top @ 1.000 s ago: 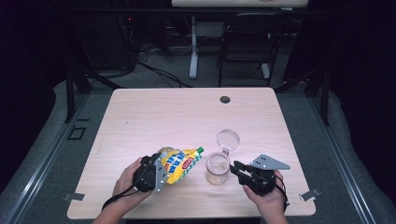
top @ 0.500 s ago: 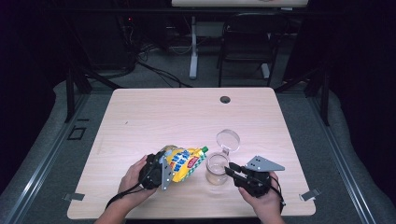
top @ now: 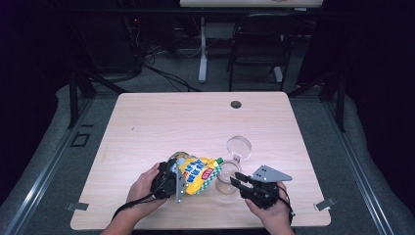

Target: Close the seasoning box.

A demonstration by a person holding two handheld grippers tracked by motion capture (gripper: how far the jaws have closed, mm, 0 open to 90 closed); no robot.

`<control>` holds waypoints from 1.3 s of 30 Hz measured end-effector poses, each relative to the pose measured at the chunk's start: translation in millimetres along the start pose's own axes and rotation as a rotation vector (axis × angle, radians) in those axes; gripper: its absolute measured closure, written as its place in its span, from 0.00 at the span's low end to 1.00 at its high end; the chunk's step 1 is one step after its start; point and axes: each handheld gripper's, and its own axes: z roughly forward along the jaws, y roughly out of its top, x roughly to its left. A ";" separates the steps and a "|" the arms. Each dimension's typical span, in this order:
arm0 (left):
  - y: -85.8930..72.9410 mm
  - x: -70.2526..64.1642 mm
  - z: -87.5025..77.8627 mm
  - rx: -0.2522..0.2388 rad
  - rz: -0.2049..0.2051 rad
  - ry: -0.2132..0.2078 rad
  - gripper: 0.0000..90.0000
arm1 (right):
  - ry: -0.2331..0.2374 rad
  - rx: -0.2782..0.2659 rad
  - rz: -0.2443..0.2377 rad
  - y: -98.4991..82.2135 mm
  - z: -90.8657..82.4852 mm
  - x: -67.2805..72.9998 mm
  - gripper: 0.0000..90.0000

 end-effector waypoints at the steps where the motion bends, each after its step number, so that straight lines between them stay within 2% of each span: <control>1: 0.9 -0.2 -0.3 0.003 0.006 0.004 0.58 | 0.000 0.005 -0.007 0.1 0.1 0.0 0.80; 3: 1.7 -0.6 -0.1 -0.003 0.005 0.006 0.58 | 0.000 0.008 -0.006 0.1 0.4 0.4 0.80; 9: 7.9 -2.0 -0.8 -0.002 0.047 0.027 0.58 | 0.006 0.008 -0.009 0.0 3.4 3.3 0.79; 17: 12.8 -5.2 -0.2 -0.011 0.075 0.037 0.58 | 0.011 0.007 -0.025 0.4 6.4 7.2 0.78; 33: 20.4 -14.6 3.9 -0.013 0.103 0.022 0.58 | 0.009 -0.010 -0.033 1.4 5.9 8.8 0.77; 39: 23.1 -13.2 2.6 -0.008 0.138 0.034 0.58 | 0.009 -0.008 -0.039 1.7 6.3 9.8 0.77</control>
